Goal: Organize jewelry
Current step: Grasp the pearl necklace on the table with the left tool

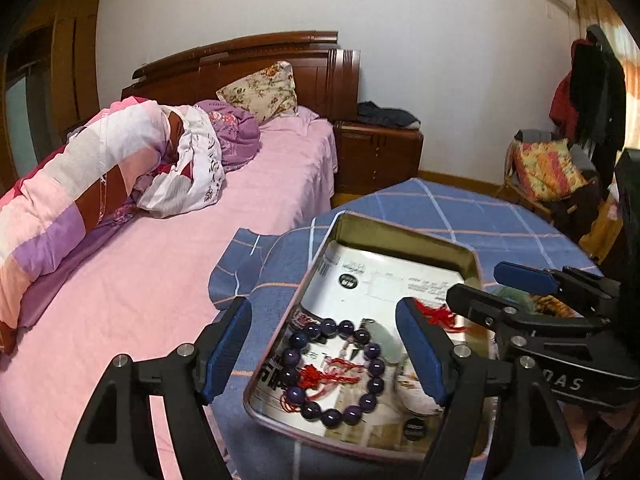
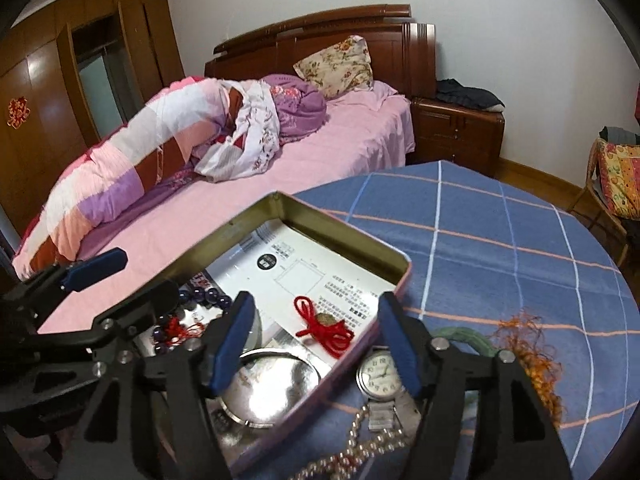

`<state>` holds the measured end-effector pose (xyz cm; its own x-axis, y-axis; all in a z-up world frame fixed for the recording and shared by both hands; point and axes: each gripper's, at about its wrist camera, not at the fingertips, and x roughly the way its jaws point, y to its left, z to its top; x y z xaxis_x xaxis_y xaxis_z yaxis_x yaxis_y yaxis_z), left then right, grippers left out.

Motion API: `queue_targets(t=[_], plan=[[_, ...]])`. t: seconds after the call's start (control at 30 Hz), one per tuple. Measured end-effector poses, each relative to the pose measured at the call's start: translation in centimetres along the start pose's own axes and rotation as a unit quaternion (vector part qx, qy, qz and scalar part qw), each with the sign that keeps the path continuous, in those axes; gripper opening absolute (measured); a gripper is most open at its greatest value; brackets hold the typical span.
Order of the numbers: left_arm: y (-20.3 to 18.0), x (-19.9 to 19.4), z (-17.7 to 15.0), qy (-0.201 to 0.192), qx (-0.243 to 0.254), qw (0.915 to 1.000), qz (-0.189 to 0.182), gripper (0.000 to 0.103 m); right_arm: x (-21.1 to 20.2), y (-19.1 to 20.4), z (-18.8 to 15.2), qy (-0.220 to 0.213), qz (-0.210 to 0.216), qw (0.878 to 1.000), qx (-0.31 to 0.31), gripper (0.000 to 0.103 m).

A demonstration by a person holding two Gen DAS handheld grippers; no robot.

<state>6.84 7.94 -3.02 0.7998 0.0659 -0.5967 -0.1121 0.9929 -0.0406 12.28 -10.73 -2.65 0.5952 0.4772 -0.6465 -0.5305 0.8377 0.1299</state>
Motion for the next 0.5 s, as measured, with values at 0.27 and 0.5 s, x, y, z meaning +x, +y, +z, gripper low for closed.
queue_targets(t=[0.27,0.5], plan=[[-3.2,-1.9,-0.7,-0.018,0.022,0.9995,-0.014,0.075,-4.4,-2.9,-2.8,-0.014,-0.038,0.999,0.011,0.078],[-6.9,-1.7,-1.7,-0.003,0.048,0.9981,-0.039,0.075,-6.8,-7.7,-5.6,-0.011,-0.101,0.993,0.058,0.078]])
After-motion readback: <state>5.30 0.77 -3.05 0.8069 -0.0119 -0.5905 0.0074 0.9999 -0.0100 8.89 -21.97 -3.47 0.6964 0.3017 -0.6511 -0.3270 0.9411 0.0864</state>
